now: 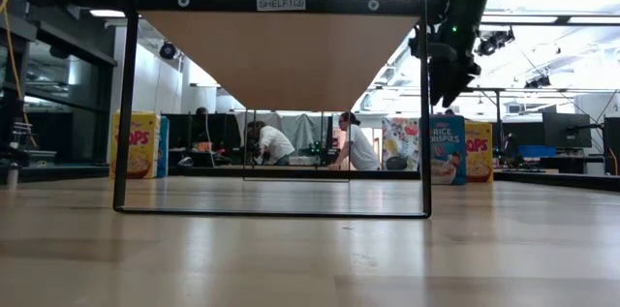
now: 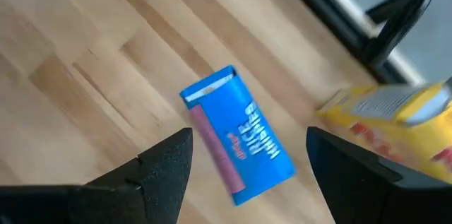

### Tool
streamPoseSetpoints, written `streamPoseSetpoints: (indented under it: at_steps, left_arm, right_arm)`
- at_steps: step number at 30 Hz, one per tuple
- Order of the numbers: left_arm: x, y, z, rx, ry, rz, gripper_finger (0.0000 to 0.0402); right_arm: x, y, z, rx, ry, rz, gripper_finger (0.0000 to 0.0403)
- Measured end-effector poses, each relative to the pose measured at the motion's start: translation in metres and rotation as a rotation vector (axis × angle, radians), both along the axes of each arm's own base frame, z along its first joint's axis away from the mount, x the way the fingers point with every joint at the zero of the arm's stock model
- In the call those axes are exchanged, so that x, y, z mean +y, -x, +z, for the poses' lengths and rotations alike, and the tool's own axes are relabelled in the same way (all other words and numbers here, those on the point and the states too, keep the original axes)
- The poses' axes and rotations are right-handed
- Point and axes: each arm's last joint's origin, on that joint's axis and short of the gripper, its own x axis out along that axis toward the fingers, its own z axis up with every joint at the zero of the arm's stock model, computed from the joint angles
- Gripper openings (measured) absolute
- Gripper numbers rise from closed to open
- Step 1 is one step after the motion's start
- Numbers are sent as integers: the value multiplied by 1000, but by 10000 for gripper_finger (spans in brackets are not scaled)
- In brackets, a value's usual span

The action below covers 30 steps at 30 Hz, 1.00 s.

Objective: Stack cereal on shelf
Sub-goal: Put the right blue cereal box on the shelf

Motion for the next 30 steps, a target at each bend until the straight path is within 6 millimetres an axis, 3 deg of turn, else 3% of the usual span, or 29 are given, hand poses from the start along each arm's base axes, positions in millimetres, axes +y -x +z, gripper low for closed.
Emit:
streamPoseSetpoints:
  at_steps: [9,30]
  left_arm:
    - [0,0,0,0,0,0,0]
    - [0,0,-1,8,3,0,0]
  right_arm:
    - [6,-9,-8,114,48,255,268]
    - [-13,-31,-63,294,-71,354,252]
